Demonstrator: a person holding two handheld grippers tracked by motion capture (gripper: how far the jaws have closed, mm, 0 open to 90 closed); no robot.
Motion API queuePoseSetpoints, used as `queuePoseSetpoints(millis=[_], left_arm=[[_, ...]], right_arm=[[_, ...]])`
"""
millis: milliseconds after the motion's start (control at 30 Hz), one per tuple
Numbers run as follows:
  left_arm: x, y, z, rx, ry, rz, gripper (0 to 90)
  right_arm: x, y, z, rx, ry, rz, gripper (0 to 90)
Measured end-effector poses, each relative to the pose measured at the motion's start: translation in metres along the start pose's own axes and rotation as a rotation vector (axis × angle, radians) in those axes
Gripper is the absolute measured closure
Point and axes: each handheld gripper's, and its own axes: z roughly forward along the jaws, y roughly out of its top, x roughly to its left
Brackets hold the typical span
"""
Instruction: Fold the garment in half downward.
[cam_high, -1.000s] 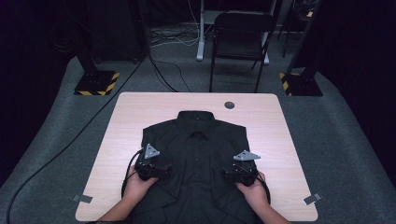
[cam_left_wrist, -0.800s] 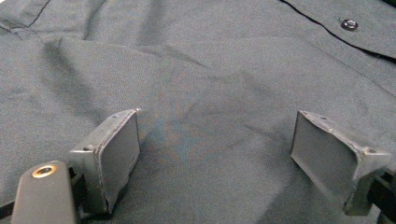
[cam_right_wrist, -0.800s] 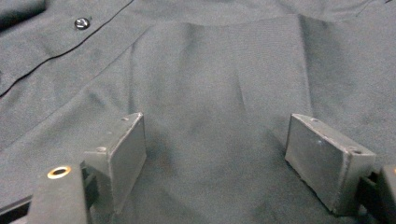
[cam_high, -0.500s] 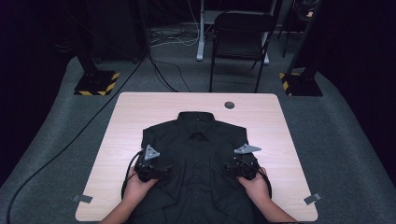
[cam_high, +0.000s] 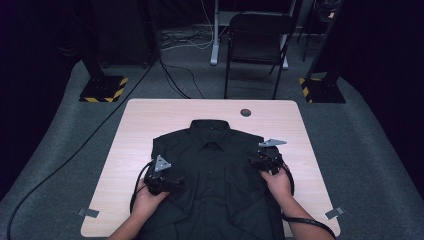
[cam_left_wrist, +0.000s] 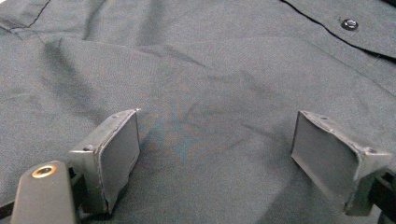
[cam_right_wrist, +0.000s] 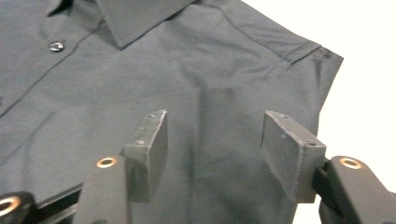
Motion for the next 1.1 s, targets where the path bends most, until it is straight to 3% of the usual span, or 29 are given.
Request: queuePoseSetpoints(millis=[667, 1100], left_arm=[[0.000, 0.000, 0.000, 0.000, 0.000, 0.000, 14.9], [0.000, 0.000, 0.000, 0.000, 0.000, 0.000, 14.9]], right_arm=[[-0.028, 0.006, 0.020, 0.032, -0.070, 0.061, 57.8], [-0.046, 0.011, 0.027, 0.032, -0.112, 0.108, 58.2]])
